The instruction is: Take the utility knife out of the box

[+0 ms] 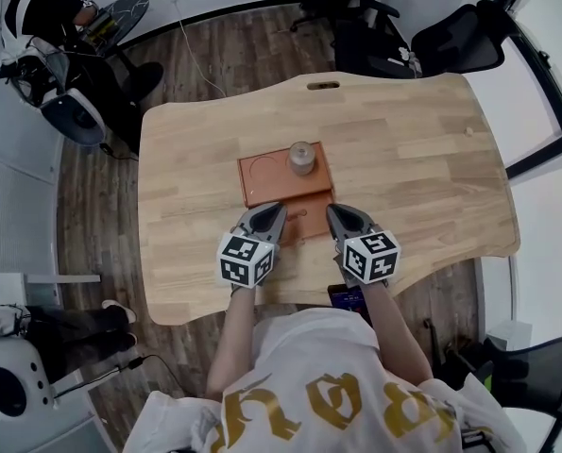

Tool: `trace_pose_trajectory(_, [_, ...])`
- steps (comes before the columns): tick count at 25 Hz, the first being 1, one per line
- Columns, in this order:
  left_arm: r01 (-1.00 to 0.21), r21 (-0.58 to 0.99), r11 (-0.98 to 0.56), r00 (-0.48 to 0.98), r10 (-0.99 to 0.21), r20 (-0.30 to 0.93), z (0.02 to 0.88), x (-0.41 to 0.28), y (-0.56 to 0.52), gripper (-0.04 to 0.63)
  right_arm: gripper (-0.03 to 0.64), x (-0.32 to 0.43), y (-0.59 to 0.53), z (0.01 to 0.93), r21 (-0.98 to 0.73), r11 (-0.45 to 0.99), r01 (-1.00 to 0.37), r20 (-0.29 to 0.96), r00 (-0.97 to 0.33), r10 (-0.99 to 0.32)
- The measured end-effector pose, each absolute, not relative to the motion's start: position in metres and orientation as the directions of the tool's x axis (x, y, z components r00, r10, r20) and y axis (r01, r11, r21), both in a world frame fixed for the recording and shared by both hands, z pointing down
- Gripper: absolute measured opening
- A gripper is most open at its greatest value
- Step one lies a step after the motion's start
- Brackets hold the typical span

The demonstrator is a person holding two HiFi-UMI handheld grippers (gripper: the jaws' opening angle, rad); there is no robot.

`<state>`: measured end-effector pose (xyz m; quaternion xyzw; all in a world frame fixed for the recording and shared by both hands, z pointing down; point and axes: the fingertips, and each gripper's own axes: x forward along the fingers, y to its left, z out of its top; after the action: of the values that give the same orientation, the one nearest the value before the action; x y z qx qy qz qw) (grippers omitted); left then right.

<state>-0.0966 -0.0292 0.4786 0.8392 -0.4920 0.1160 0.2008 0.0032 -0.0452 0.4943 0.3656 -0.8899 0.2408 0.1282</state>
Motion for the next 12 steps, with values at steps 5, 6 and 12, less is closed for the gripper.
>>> trace_pose_trajectory(5, [-0.866,0.259,-0.428,0.500,-0.755,0.425,0.501,-0.099,-0.036,0.011,0.012,0.002,-0.049,0.510,-0.352,0.604,-0.715,0.435,-0.696,-0.571])
trace_pose_trajectory(6, [-0.866,0.263,-0.425,0.500,-0.751,0.431,0.504,-0.100,-0.037,0.011,0.012,0.002,-0.049,0.513,-0.354,0.601,-0.716,0.441,-0.695,-0.568])
trace_pose_trajectory(12, [-0.858,0.277,-0.432,0.513,-0.734,0.444,0.513,-0.097,-0.045,0.011,0.012,0.005,-0.059,0.525,-0.365,0.586,-0.724,0.458,-0.687,-0.564])
